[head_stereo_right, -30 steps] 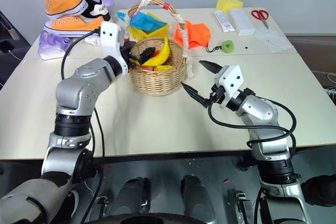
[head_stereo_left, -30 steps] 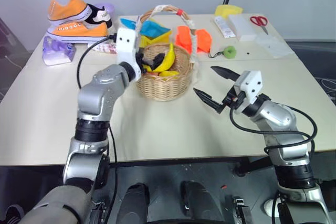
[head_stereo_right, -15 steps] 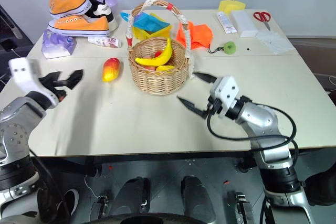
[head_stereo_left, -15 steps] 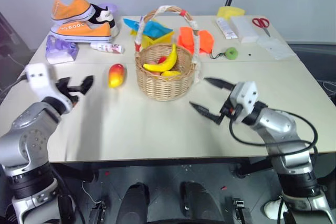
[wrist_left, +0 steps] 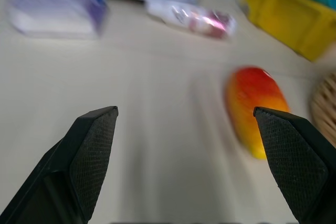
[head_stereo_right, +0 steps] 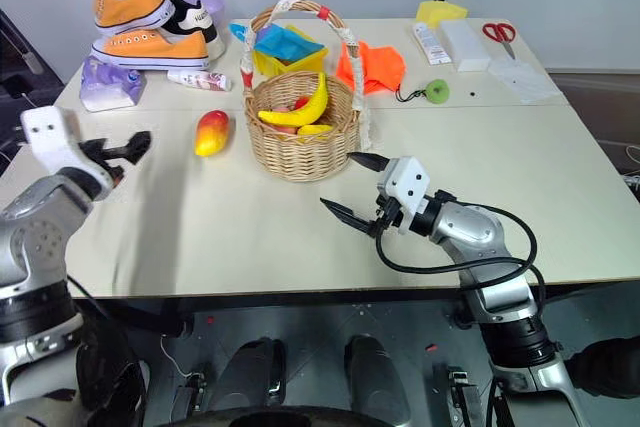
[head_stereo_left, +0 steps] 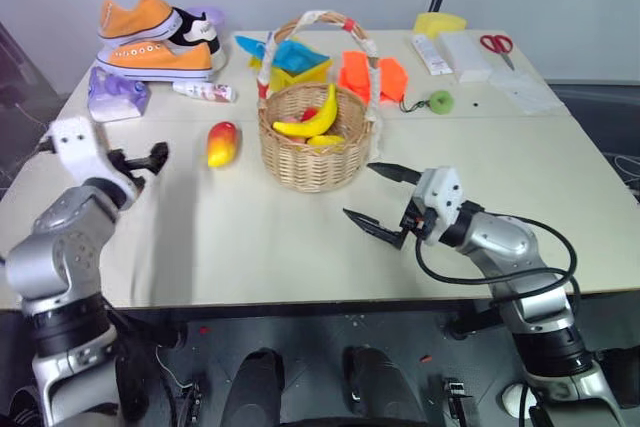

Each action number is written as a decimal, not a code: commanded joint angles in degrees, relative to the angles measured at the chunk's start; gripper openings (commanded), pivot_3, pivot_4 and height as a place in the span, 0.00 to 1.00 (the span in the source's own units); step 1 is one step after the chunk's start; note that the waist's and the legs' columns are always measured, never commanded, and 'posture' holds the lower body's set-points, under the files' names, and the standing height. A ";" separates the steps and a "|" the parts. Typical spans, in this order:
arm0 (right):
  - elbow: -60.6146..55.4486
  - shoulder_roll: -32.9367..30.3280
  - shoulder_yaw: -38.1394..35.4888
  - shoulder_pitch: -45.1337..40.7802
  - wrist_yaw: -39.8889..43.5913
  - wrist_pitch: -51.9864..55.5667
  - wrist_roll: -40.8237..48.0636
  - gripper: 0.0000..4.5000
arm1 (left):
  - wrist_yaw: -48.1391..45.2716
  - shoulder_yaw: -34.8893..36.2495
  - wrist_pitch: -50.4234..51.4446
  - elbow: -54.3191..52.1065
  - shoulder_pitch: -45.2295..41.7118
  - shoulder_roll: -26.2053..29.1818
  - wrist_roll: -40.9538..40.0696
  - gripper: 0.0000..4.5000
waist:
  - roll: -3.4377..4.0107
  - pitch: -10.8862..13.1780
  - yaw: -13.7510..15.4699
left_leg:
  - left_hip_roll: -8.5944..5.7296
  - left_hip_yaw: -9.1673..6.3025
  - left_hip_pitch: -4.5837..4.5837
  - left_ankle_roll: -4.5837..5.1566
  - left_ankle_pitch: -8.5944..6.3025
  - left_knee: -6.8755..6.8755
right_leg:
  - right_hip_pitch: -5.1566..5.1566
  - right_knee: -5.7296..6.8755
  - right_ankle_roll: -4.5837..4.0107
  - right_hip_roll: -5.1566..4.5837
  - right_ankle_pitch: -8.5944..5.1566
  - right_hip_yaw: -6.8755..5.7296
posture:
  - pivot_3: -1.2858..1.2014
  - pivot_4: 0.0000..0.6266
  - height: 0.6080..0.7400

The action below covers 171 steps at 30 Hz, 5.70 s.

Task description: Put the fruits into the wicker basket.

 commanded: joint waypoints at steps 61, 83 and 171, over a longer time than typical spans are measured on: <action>-1.68 4.27 -5.67 -2.87 -9.87 -0.72 -2.01 1.00 | -17.20 -13.31 -2.73 -14.15 -3.68 2.66 0.72 0.57 | -0.04 0.05 0.31 | 0.04 -0.11 -0.07 -0.03 0.02 -0.07 | -0.14 0.26 0.14 -0.03 0.06 -0.13 | 0.52 0.24 1.00; -0.77 4.49 -6.61 -3.14 -14.12 -2.32 -2.99 1.00 | -10.67 -21.34 -14.55 7.61 -19.52 -14.10 5.54 0.99 | -0.02 0.04 -0.18 | -0.03 -0.22 -0.04 -0.05 0.04 -0.08 | -0.03 0.04 0.14 0.09 0.07 -0.09 | 0.52 0.24 1.00; -8.62 10.18 -40.86 1.00 -58.58 19.07 -9.82 0.01 | -55.77 -27.44 -47.44 6.35 1.59 -2.23 -1.66 1.00 | 0.70 0.03 -1.82 | 0.02 0.17 -0.03 0.01 0.01 -0.24 | -0.21 -0.06 -0.12 0.10 -0.11 0.29 | 0.52 0.24 1.00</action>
